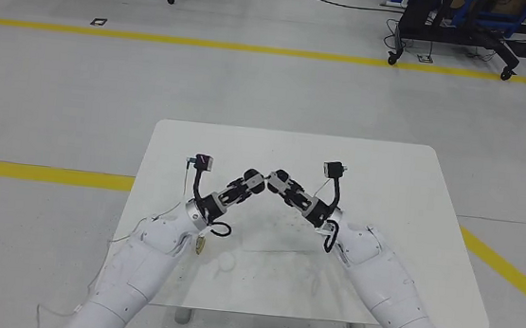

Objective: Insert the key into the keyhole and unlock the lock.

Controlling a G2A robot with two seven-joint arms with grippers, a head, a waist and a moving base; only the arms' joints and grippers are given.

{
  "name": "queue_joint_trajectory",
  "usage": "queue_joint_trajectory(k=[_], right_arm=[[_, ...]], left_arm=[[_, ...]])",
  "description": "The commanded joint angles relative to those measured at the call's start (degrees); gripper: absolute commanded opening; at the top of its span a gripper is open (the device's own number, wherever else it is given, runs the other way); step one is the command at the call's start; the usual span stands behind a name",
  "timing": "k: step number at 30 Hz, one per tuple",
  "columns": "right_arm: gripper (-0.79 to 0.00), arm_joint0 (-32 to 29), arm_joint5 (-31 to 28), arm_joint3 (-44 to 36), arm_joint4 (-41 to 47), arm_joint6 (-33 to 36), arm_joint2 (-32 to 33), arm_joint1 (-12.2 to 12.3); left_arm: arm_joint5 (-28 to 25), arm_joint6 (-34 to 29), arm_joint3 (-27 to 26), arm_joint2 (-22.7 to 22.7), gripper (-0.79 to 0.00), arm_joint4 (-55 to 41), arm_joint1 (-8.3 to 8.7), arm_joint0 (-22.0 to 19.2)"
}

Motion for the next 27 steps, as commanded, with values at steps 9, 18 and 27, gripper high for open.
queue_joint_trajectory(k=[9,18,27], right_arm=[[0.0,0.32,-2.48,-0.57,-5.46,5.65,4.29,1.9],[-0.419,0.62,-5.47,0.4,4.84,23.2,7.34,4.59],[-0.548,1.49,-5.01,1.15,9.22,28.13,5.07,5.0]], left_arm=[[1.38,-2.2,-1.99,-1.01,-0.785,2.14,0.65,0.72],[4.51,-11.9,-3.39,-0.73,-0.785,2.17,1.61,0.75],[5.74,-12.79,-3.59,0.07,-0.785,1.93,1.74,0.58]])
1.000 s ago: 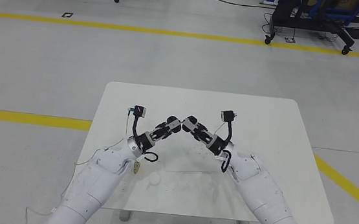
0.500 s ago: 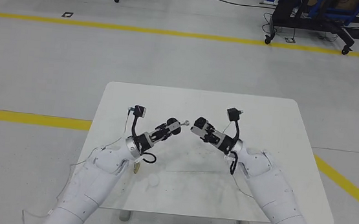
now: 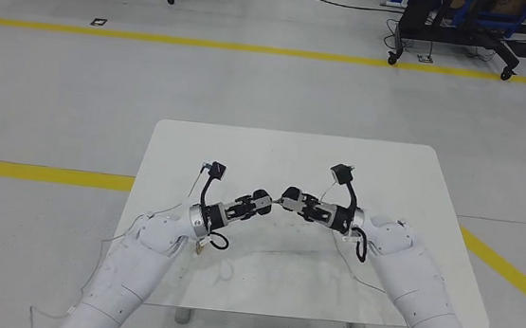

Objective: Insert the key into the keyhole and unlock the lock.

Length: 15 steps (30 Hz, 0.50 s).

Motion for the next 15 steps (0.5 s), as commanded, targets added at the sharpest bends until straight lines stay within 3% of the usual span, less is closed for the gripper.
queue_joint_trajectory(k=[1,4,15], right_arm=[[-0.548,0.17,0.07,0.28,0.47,0.56,-0.25,0.09],[-0.588,0.31,0.55,0.67,1.09,0.99,-0.61,0.23],[-0.548,0.47,1.03,0.86,2.56,2.25,-1.97,0.68]], left_arm=[[-0.02,0.11,0.01,0.09,-0.785,-0.01,0.02,-0.03],[-0.01,0.04,-0.05,0.27,-0.785,-0.16,0.05,-0.07],[0.05,0.1,-0.25,1.03,-0.785,-0.42,0.12,-0.16]])
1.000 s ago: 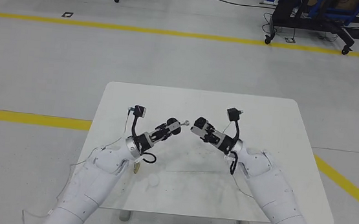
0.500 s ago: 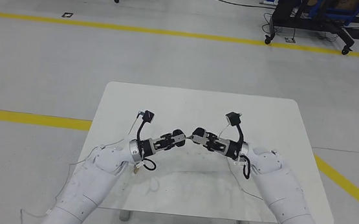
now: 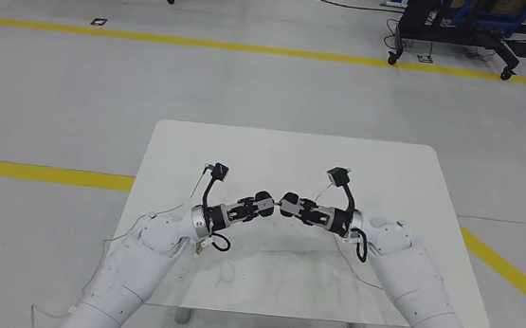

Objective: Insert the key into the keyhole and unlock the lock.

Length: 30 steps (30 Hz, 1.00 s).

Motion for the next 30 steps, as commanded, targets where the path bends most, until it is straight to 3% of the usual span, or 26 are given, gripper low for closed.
queue_joint_trajectory(k=[1,8,15,24,25,26,30], right_arm=[[-0.542,0.03,0.17,0.08,0.11,-0.25,-0.13,0.05],[-0.603,0.21,0.59,0.37,0.51,-0.85,-0.5,0.3],[-0.785,0.49,1.51,0.72,1.64,-1.07,-1.18,0.42],[-0.785,0.42,1.16,0.6,2.54,-0.86,-1.95,0.63],[-0.785,0.36,1.08,0.52,2.82,-0.74,-1.99,0.66],[-0.785,0.34,0.97,0.45,2.96,-0.74,-1.96,0.72],[-0.785,-0.06,0.07,0.26,3.45,-2.34,-1.34,0.91]], left_arm=[[0.04,0.06,0.02,0.03,-0.785,0.06,0.03,-0.08],[-0.09,0.44,-0.12,0.11,-0.785,0.32,0.17,-0.04],[0.06,0.07,-0.26,0.46,-0.785,0.48,0.29,-0.04],[0.45,1.75,-0.51,0.32,-0.785,1.49,0.46,0.02],[0.47,2.11,-0.51,0.32,-0.668,1.55,0.45,0.02],[0.34,2.95,-0.51,0.25,0.0,1.29,0.41,0.1],[-0.39,5.8,-0.87,-0.09,0.0,1.63,0.34,0.31]])
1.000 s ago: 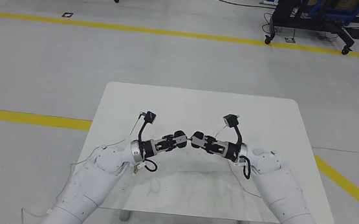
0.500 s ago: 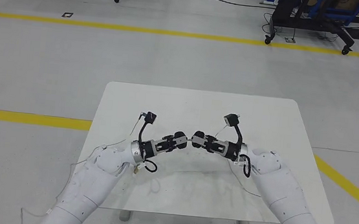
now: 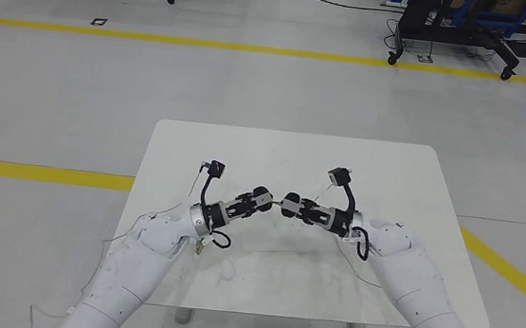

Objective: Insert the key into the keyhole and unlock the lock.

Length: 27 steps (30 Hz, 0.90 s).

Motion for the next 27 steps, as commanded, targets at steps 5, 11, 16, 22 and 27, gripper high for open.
queue_joint_trajectory(k=[5,11,16,22,27], right_arm=[[-0.785,-0.69,-1.65,0.48,0.14,-2.64,1.69,0.48],[-0.785,-0.9,-2.22,1.56,-0.21,-3.58,2.89,0.84],[-0.785,-0.9,-2.22,1.56,-0.21,-3.58,2.89,0.84],[-0.785,-0.9,-2.22,1.56,-0.21,-3.58,2.89,0.84],[-0.785,-0.9,-2.22,1.56,-0.21,-3.58,2.89,0.84]], left_arm=[[-0.51,4.93,-2.9,-2.6,0.0,0.63,0.43,1.63],[1.93,0.6,-13.96,-9.03,0.0,5.18,2.57,5.22],[8.55,-3.91,-28.64,-16.42,0.0,14.53,4.71,10.82],[16.7,-14.1,-39.97,-21.5,0.0,28.97,6.73,17.73],[21.25,-18.23,-43.43,-24.84,0.0,37.82,7.86,23.36]])
